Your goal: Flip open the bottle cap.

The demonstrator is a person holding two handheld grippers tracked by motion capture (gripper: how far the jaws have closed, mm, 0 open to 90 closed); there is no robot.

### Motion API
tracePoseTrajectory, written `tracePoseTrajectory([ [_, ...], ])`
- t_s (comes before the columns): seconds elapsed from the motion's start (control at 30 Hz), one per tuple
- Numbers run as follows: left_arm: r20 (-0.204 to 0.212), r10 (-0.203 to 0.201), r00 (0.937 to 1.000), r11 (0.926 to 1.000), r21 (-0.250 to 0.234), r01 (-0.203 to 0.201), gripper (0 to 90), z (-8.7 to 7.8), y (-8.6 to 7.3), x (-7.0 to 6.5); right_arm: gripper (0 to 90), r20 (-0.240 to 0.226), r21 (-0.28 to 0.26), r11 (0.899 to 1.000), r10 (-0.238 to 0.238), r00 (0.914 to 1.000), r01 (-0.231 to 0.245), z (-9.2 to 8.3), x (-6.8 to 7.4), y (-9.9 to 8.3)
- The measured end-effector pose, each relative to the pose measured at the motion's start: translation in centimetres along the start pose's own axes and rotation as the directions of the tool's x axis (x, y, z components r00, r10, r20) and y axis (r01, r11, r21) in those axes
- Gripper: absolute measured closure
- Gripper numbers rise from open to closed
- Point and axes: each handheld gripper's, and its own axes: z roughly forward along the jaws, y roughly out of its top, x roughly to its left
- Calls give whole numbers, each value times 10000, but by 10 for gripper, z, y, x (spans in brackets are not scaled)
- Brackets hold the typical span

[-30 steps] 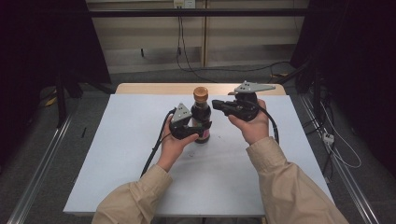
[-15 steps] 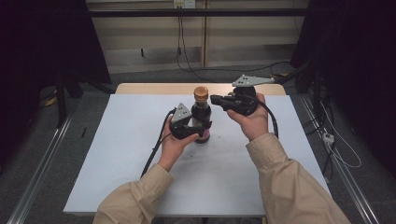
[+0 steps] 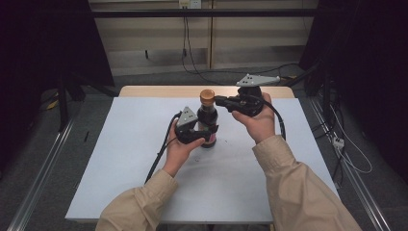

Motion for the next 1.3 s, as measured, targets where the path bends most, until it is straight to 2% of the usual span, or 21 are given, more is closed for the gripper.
tracePoseTrajectory([
  [0.2,-16,-43,10000,10000,13,43,303,0,0,-1,900,59,14,9999,-110,9999,110,0,0,2],
  [0.3,-31,-60,10000,10000,61,61,307,0,0,-1,900,-52,25,10000,-53,10000,53,0,-1,2],
  [0.4,-31,78,10000,9999,134,-77,309,0,0,0,900,4,89,9999,-97,10000,97,0,0,3],
  [0.77,-221,38,9997,9998,194,-34,314,-1,1,-2,900,-53,207,9996,-196,9998,197,2,1,6],
  [1.3,-350,35,9994,9997,253,-26,316,-1,0,-2,900,169,264,9986,-473,9987,468,3,5,7],
])
